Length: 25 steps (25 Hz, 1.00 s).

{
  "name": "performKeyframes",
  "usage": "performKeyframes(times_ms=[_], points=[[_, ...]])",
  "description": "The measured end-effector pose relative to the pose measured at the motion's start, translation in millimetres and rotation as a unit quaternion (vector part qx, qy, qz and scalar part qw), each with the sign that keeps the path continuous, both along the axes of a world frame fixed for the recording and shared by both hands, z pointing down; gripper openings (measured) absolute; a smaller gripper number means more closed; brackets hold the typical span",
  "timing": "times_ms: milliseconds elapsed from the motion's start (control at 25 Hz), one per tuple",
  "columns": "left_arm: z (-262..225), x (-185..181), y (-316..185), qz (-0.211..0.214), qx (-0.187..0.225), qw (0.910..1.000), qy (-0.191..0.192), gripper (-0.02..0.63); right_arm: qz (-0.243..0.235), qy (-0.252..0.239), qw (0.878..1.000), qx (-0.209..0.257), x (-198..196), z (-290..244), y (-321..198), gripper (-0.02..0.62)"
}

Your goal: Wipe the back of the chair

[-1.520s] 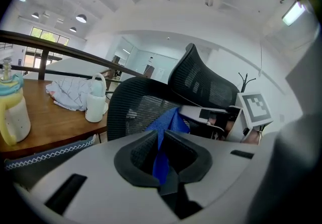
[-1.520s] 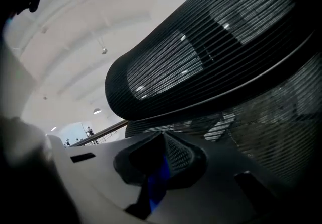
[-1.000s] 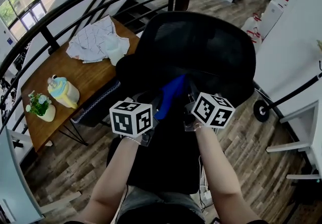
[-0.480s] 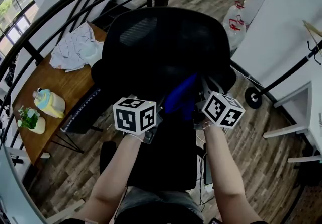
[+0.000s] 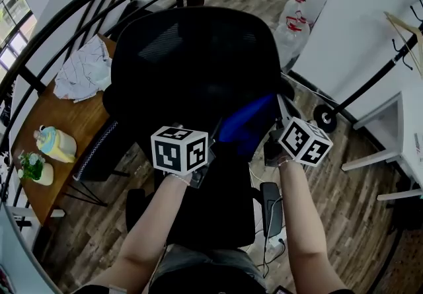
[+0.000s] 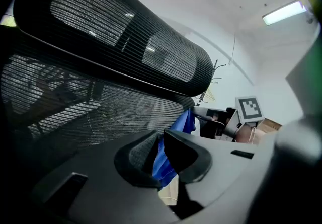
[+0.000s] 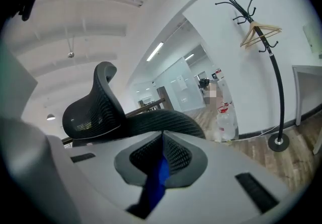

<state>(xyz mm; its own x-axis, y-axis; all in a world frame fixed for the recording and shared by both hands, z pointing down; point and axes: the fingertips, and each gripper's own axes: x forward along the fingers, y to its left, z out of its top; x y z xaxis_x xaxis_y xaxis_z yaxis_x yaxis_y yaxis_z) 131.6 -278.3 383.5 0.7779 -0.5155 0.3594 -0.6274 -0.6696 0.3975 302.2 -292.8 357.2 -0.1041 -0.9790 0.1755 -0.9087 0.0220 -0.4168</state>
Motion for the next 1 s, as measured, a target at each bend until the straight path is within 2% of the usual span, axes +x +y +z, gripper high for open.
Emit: performKeyframes(times_ms=[320, 560, 760, 1000], points=[[1, 10, 7, 0.007, -0.002, 1.0, 0.0, 0.046, 0.04, 0.009, 0.999, -0.005, 39, 2, 15, 0.032], [3, -5, 13, -0.004, -0.006, 1.0, -0.005, 0.046, 0.05, -0.006, 0.999, 0.008, 39, -5, 31, 0.031], [7, -34, 21, -0.023, -0.011, 0.9996, -0.011, 0.046, 0.037, -0.018, 0.999, 0.028, 14, -14, 50, 0.031], [16, -82, 37, -0.055, -0.021, 0.9982, -0.012, 0.046, -0.011, -0.005, 0.999, 0.035, -48, -19, 63, 0.031]])
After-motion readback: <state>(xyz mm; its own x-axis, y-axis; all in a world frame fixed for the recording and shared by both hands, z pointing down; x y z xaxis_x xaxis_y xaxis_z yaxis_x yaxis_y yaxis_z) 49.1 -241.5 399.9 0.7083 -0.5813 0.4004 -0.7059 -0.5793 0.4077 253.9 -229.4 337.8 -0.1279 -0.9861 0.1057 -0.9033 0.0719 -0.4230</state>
